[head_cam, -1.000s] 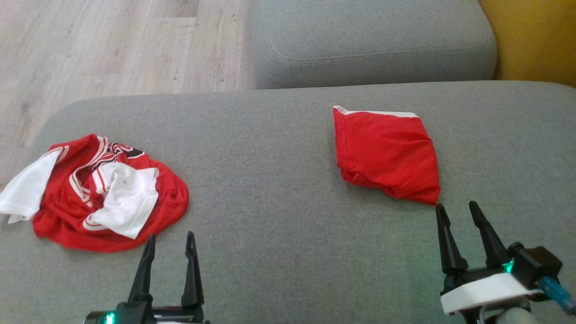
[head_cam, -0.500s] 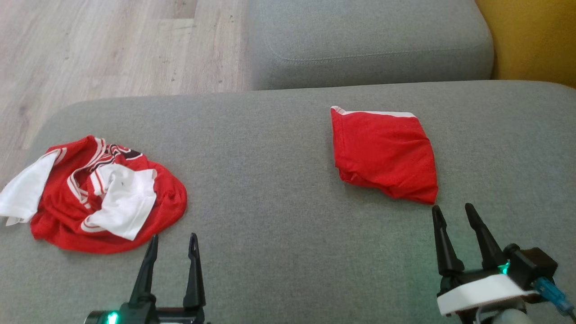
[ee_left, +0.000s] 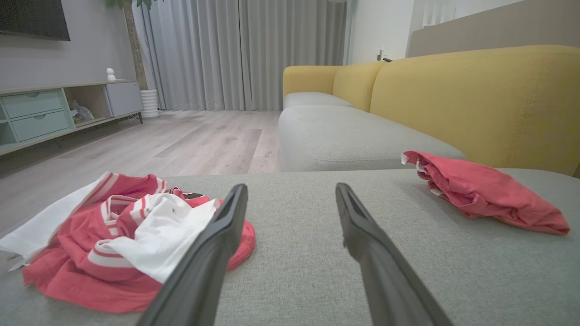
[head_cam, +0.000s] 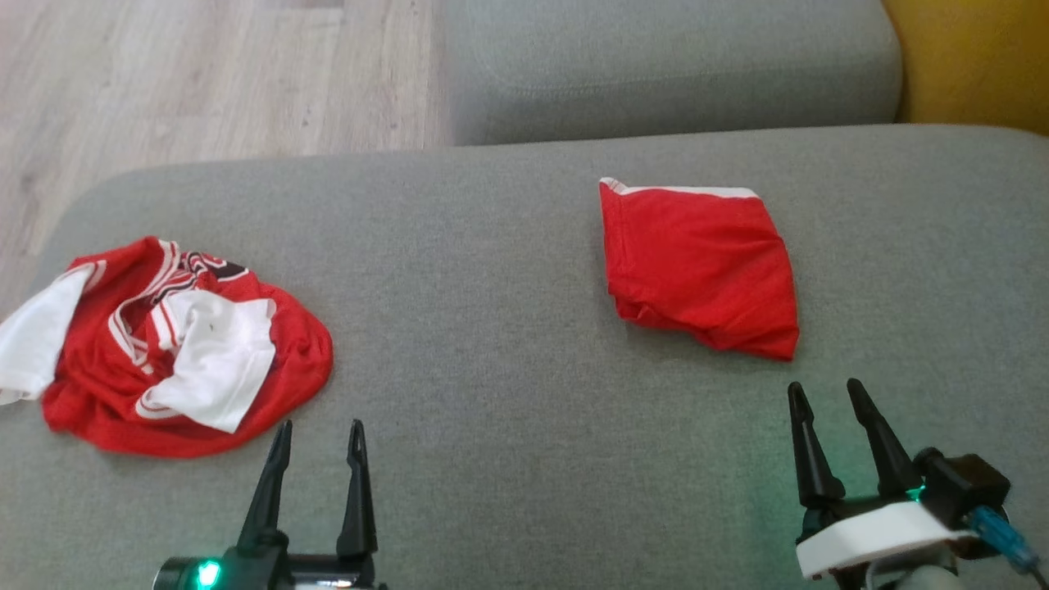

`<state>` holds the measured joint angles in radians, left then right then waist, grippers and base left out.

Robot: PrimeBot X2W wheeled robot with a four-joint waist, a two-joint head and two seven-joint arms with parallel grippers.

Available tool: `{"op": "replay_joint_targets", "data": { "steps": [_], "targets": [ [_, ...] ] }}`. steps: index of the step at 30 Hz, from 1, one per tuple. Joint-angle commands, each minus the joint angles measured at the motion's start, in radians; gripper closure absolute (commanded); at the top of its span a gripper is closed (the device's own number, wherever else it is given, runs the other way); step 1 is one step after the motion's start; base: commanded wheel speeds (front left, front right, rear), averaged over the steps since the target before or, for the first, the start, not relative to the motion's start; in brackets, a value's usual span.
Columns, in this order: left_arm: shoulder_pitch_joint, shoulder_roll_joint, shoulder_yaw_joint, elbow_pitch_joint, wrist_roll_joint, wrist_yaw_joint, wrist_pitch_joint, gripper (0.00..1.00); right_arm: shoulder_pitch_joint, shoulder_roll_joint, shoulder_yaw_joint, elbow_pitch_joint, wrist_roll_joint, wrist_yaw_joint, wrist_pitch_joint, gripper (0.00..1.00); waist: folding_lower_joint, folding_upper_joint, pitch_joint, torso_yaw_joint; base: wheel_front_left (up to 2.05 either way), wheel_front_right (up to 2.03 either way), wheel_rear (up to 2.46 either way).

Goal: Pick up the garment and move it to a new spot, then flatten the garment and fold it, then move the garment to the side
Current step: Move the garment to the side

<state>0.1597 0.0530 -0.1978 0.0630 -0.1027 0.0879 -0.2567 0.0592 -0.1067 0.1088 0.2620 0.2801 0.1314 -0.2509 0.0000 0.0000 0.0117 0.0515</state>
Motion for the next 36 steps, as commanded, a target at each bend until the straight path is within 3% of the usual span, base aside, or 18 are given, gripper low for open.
{"op": "replay_joint_targets", "data": {
  "steps": [1,7,11,18,25,26,27,28,36],
  "targets": [
    [-0.062,-0.003,0.023,-0.041,0.018,0.0,-0.005,0.0,-0.055,-0.004,0.018,-0.02,-0.009,-0.001,-0.011,0.0,0.0,0.0,0.026,-0.002,0.0,0.0,0.0],
    [-0.112,-0.003,0.005,-0.064,0.03,0.0,-0.005,0.0,-0.158,-0.016,0.005,0.028,0.006,-0.001,-0.011,0.0,0.0,0.0,0.112,-0.005,0.0,0.0,0.0],
    [-0.15,-0.003,-0.01,-0.076,0.035,0.001,-0.005,0.0,-0.276,-0.03,-0.01,0.125,0.037,-0.001,-0.008,0.0,0.0,0.0,0.171,-0.009,0.0,0.0,0.0],
    [-0.21,-0.003,-0.039,-0.07,0.048,-0.004,-0.005,0.0,-0.488,-0.06,-0.02,0.308,0.073,-0.001,0.122,0.0,0.0,0.0,0.243,0.001,0.0,0.0,0.0],
    [-0.238,-0.003,-0.074,-0.055,0.048,0.004,-0.005,0.0,-0.591,-0.071,-0.012,0.474,0.075,-0.001,0.182,0.0,0.0,0.0,0.267,0.02,0.0,0.0,0.0],
    [-0.241,-0.003,-0.076,-0.053,0.048,0.004,-0.005,0.0,-0.599,-0.068,0.0,0.495,0.078,-0.001,0.198,0.11,0.0,0.0,0.268,0.023,0.0,0.0,0.0],
    [-0.243,-0.003,-0.077,-0.051,0.048,0.004,-0.005,0.0,-0.604,-0.066,0.012,0.511,0.084,-0.001,0.21,0.72,0.0,0.0,0.269,0.026,0.0,0.0,0.0],
    [-0.245,-0.003,-0.077,-0.05,0.048,0.006,-0.005,0.0,-0.609,-0.067,0.023,0.52,0.088,-0.001,0.213,1.0,0.0,0.0,0.269,0.027,0.0,0.0,0.0],
    [-0.246,-0.003,-0.056,-0.06,0.054,0.01,-0.005,0.0,-0.634,-0.149,0.032,0.531,0.042,-0.001,0.17,1.0,0.0,0.0,0.304,-0.039,0.0,0.0,0.0]
  ]
}}
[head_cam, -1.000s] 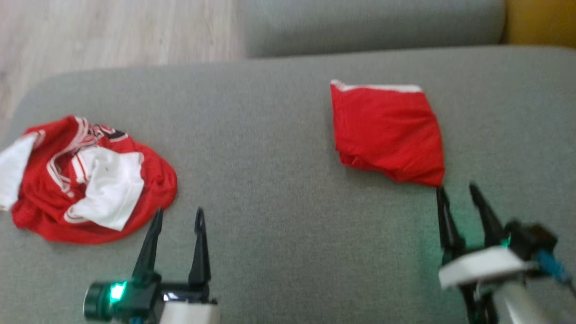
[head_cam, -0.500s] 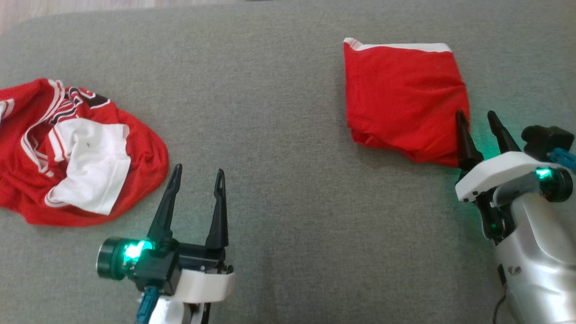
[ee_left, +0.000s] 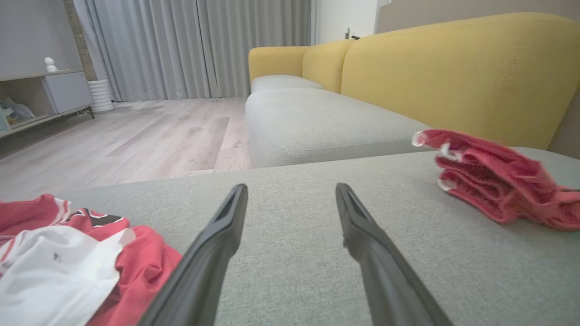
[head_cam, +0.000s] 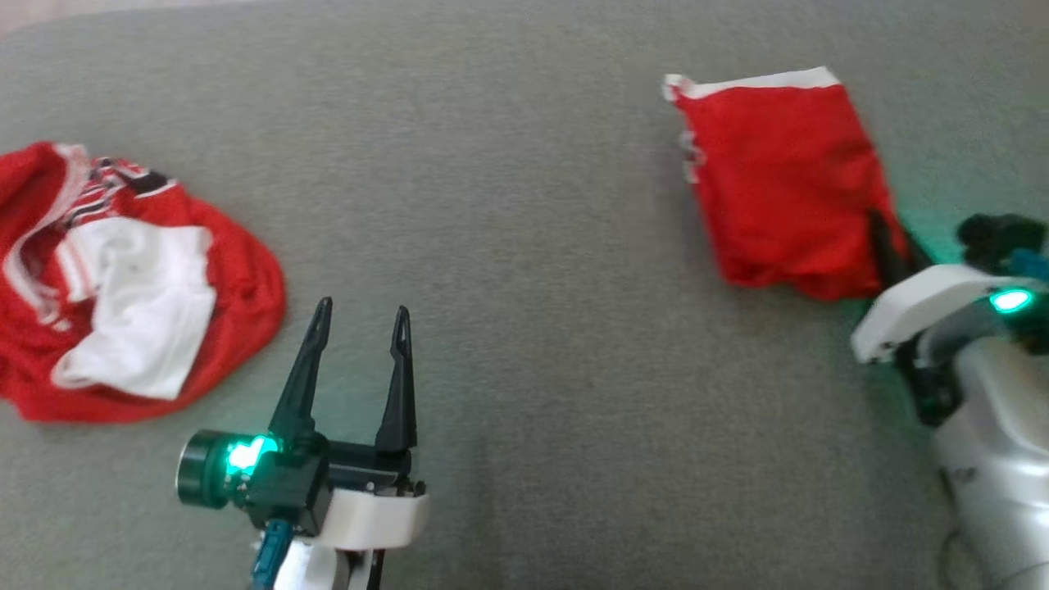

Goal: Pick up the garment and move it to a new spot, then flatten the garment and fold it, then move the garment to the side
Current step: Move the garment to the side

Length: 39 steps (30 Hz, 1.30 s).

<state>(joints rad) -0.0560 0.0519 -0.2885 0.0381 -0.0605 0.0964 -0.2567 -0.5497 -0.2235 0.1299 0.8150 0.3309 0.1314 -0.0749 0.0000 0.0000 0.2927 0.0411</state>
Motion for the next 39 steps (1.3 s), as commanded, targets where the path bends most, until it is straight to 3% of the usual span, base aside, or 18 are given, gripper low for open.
{"op": "replay_joint_targets", "data": {
  "steps": [1,6,11,18,19,20,21,26,30,34,39],
  "targets": [
    [-0.034,-0.001,0.038,-0.038,0.015,0.0,-0.005,0.0,-0.029,-0.051,0.007,-0.026,-0.013,-0.001,-0.001,1.0,0.0,0.0,0.036,-0.045,0.0,0.0,0.0],
    [-0.086,0.009,0.049,-0.055,0.038,-0.021,-0.005,0.0,-0.063,-0.208,-0.035,-0.068,-0.046,-0.001,0.042,1.0,0.0,0.0,0.143,-0.128,0.0,0.0,0.0],
    [-0.155,0.02,0.035,-0.058,0.057,-0.045,-0.005,0.0,-0.09,-0.338,-0.121,-0.097,-0.074,-0.001,0.07,1.0,0.0,0.0,0.237,-0.157,0.0,0.0,0.0],
    [-0.214,0.024,0.016,-0.062,0.064,-0.058,-0.005,0.0,-0.108,-0.428,-0.256,-0.108,-0.137,-0.001,0.079,1.0,0.0,0.0,0.317,-0.166,0.0,0.0,0.0],
    [-0.219,0.025,0.013,-0.062,0.064,-0.059,-0.005,0.0,-0.109,-0.432,-0.275,-0.116,-0.152,-0.001,0.08,0.85,0.0,0.0,0.327,-0.168,0.0,0.0,0.0],
    [-0.224,0.025,0.011,-0.062,0.063,-0.061,-0.005,0.0,-0.11,-0.433,-0.299,-0.122,-0.167,-0.001,0.08,0.52,0.0,0.0,0.333,-0.169,0.0,0.0,0.0],
    [-0.228,0.026,0.009,-0.061,0.063,-0.062,-0.005,0.0,-0.11,-0.433,-0.323,-0.129,-0.189,-0.001,0.077,0.0,0.0,0.0,0.338,-0.169,0.0,0.0,0.0],
    [-0.246,0.022,-0.004,-0.046,0.053,-0.064,-0.005,0.0,-0.097,-0.392,-0.471,-0.177,-0.358,-0.001,0.031,0.0,0.0,0.0,0.329,-0.148,0.0,0.0,0.0],
    [-0.237,0.016,-0.007,-0.038,0.039,-0.055,-0.005,0.0,-0.067,-0.263,-0.523,-0.256,-0.437,-0.001,-0.018,0.0,0.0,0.0,0.273,-0.118,0.0,0.0,0.0],
    [-0.208,0.011,-0.002,-0.023,0.021,-0.049,-0.005,0.0,-0.011,-0.132,-0.435,-0.287,-0.42,-0.001,-0.053,0.0,0.0,0.0,0.194,-0.087,0.0,0.0,0.0],
    [-0.158,0.005,0.009,-0.009,-0.001,-0.04,-0.005,0.0,0.06,-0.052,-0.319,-0.208,-0.374,-0.001,-0.081,0.0,0.0,0.0,0.074,-0.041,0.0,0.0,0.0]
  ]
}}
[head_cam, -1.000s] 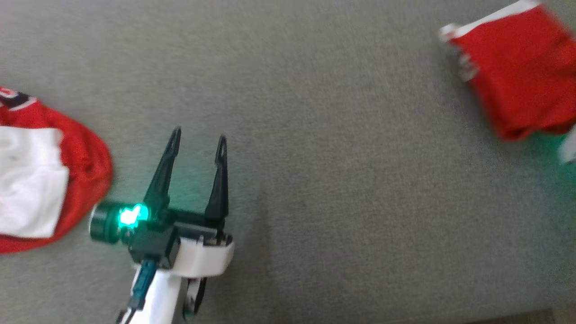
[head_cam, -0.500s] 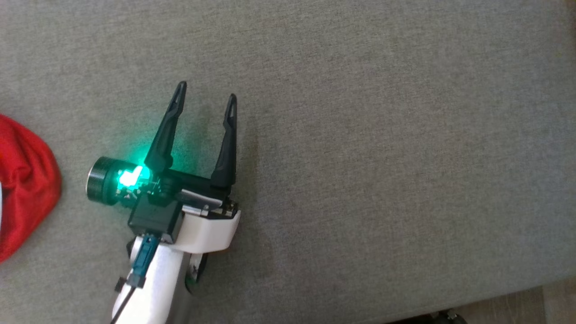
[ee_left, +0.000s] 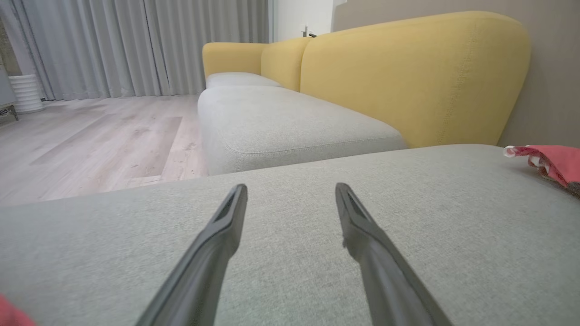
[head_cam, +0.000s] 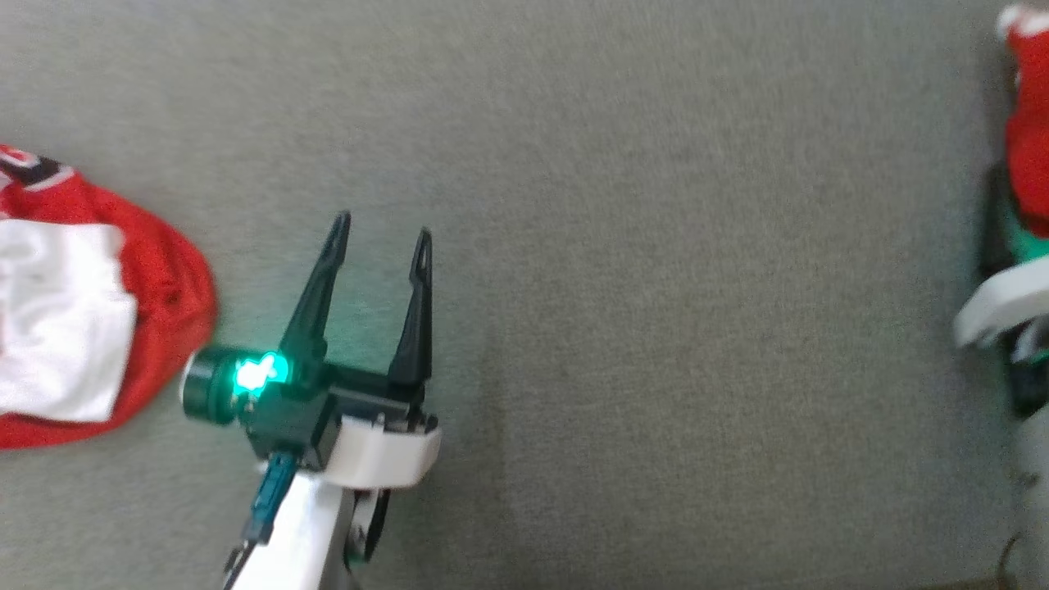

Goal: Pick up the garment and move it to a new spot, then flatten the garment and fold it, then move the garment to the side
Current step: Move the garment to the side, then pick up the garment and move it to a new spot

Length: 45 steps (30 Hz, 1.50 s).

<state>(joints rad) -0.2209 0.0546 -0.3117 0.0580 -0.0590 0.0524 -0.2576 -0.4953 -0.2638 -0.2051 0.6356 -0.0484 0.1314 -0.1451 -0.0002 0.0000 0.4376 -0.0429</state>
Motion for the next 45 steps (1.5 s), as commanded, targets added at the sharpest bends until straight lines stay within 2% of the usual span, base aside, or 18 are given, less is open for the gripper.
{"op": "replay_joint_targets", "data": {
  "steps": [1,8,10,13,17,24,29,45],
  "targets": [
    [0.018,0.001,0.033,-0.028,-0.007,0.006,-0.004,0.0,0.017,-0.003,0.041,-0.011,0.018,-0.001,-0.022,0.0,0.0002,0.0,-0.094,0.052,0.0,0.0,0.0],
    [0.123,-0.003,0.06,-0.022,-0.042,0.026,-0.004,0.0,0.101,0.069,0.229,0.041,0.17,-0.001,-0.106,0.0,0.0002,0.0,-0.262,0.101,0.0,0.0,0.0],
    [0.154,-0.003,0.07,-0.021,-0.049,0.035,-0.004,0.0,0.139,0.086,0.275,0.021,0.222,-0.001,-0.114,0.0,0.0002,0.0,-0.303,0.114,0.0,0.0,0.0],
    [0.203,-0.004,0.088,-0.016,-0.064,0.053,-0.004,0.0,0.215,0.108,0.323,-0.096,0.284,-0.001,-0.116,0.0,0.0002,0.0,-0.36,0.125,0.0,0.0,0.0],
    [0.268,-0.004,0.112,-0.002,-0.07,0.067,-0.004,0.0,0.359,0.141,0.34,-0.271,0.337,-0.001,-0.116,0.0,0.0002,0.0,-0.429,0.137,0.0,0.0,0.0],
    [0.318,-0.004,0.147,0.017,-0.062,0.057,-0.004,0.0,0.514,0.168,0.347,-0.428,0.323,-0.001,-0.117,0.0,0.0002,0.0,-0.479,0.138,0.0,0.0,0.0],
    [0.334,-0.004,0.161,0.03,-0.054,0.044,-0.004,0.0,0.561,0.178,0.342,-0.447,0.298,-0.001,-0.117,0.0,0.0002,0.0,-0.497,0.134,0.0,0.0,0.0],
    [0.34,-0.004,0.165,0.042,-0.048,0.027,-0.004,0.0,0.577,0.188,0.349,-0.442,0.282,-0.001,-0.117,0.0,0.0002,0.0,-0.505,0.115,0.0,0.0,0.0]
  ]
}}
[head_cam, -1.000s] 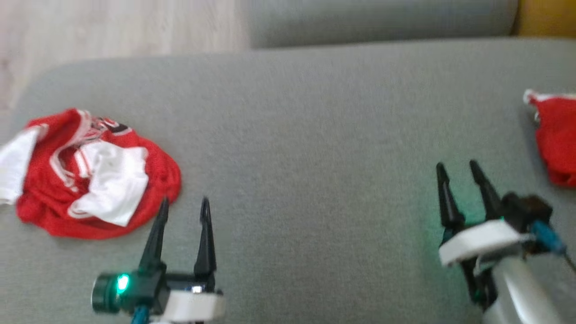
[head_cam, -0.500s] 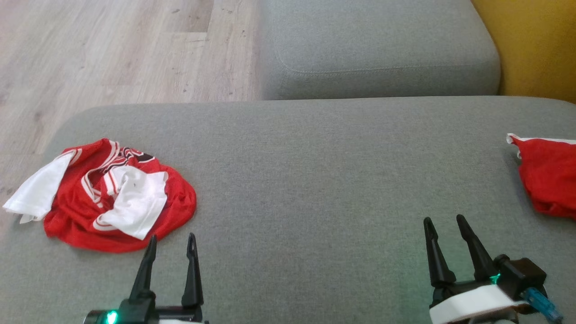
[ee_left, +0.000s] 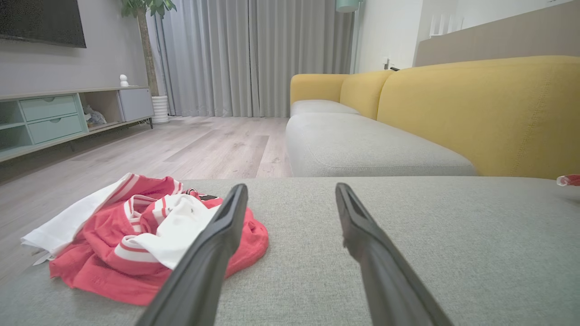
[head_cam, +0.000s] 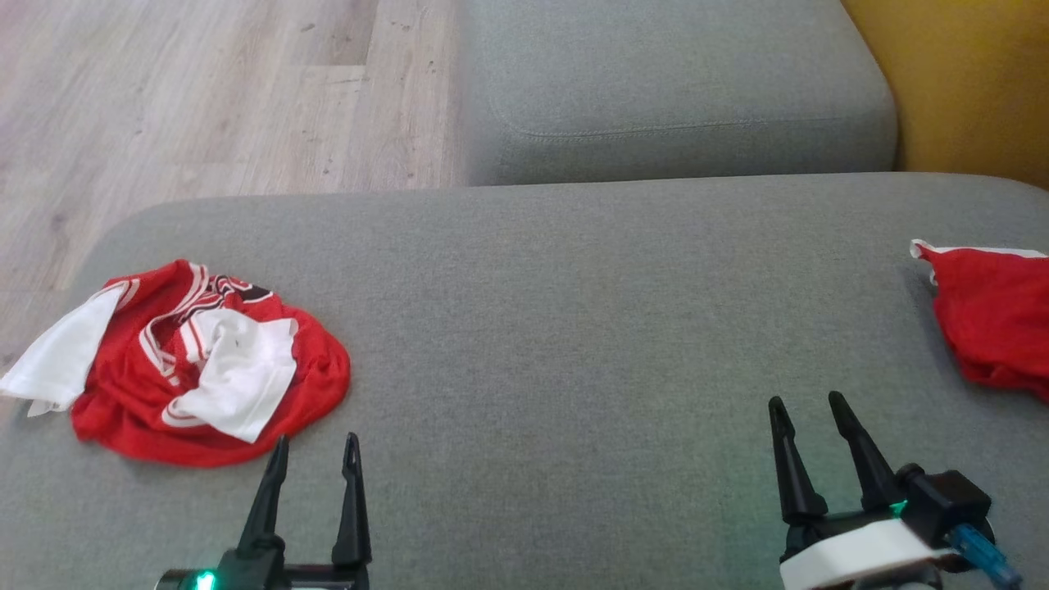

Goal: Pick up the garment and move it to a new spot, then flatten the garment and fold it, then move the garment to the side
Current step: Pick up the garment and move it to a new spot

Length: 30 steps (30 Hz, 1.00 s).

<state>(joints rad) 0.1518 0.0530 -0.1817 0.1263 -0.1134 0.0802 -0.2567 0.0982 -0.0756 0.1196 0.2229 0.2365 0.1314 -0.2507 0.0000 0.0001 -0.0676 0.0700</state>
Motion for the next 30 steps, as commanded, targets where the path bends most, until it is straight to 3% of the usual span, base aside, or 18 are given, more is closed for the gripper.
{"op": "replay_joint_targets", "data": {
  "steps": [1,7,16,21,26,30],
  "targets": [
    [-0.034,-0.003,0.035,-0.026,0.007,-0.002,-0.005,0.0,-0.016,-0.001,0.024,-0.029,-0.002,-0.001,-0.011,0.0,0.0,-0.0001,0.002,0.006,0.0,0.0,0.0],
    [-0.04,-0.003,0.035,-0.024,0.012,-0.003,-0.005,0.0,-0.009,-0.001,0.028,-0.031,0.004,-0.001,-0.011,0.0,0.0,-0.0001,0.009,0.07,0.0,0.0,0.0],
    [-0.056,-0.003,0.074,-0.042,0.021,-0.001,-0.005,0.0,-0.028,0.004,0.038,-0.035,0.0,-0.001,-0.011,0.0,0.0,-0.0001,0.062,0.281,0.0,0.0,0.0],
    [-0.071,-0.003,0.101,-0.059,0.009,0.005,-0.005,0.0,-0.041,-0.011,0.049,-0.033,-0.008,-0.001,-0.011,0.0,0.0,-0.0001,0.102,0.345,0.0,0.0,0.0],
    [-0.162,-0.003,0.143,-0.084,0.003,0.0,-0.005,0.0,-0.091,-0.061,0.058,-0.043,-0.022,-0.001,-0.011,0.0,0.0,-0.0001,0.208,0.368,0.0,0.0,0.0],
    [-0.304,0.003,0.178,-0.084,0.021,-0.029,-0.005,0.0,-0.136,-0.123,0.062,-0.053,-0.038,-0.001,-0.011,0.0,0.0,-0.0001,0.311,0.361,0.0,0.0,0.0]
  ]
}}
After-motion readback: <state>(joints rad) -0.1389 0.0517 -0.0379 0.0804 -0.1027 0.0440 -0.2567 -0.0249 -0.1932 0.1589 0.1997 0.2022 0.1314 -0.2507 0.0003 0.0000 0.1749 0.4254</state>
